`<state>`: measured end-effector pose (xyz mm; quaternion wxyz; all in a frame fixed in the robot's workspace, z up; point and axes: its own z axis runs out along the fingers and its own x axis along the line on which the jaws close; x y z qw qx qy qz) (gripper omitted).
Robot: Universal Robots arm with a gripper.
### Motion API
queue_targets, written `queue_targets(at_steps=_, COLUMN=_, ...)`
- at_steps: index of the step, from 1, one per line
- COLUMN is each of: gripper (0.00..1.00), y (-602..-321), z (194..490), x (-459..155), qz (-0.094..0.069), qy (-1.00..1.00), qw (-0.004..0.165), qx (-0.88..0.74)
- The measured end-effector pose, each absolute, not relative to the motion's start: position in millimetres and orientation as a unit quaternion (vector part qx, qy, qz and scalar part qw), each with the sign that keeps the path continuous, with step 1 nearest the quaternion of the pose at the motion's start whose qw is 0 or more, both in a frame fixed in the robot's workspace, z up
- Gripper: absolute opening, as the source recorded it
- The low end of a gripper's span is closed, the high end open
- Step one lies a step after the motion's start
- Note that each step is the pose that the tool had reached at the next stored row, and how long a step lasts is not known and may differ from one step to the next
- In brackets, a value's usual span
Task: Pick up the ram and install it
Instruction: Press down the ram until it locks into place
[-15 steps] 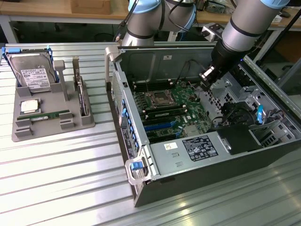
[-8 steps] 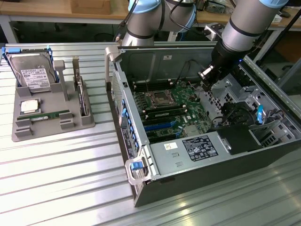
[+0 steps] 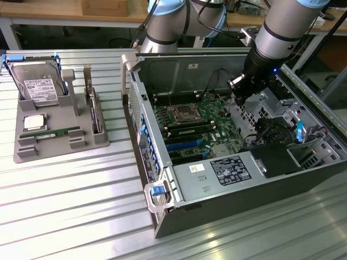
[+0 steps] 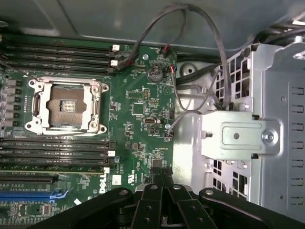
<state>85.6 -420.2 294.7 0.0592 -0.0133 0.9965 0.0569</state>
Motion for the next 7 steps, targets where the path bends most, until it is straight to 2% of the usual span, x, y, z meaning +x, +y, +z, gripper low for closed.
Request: queue_targets(at_steps=7, gripper=0.11, y=-420.2, z=294.7, x=85.6, qz=0.055, qy=0.996, qw=0.061, qx=0.017)
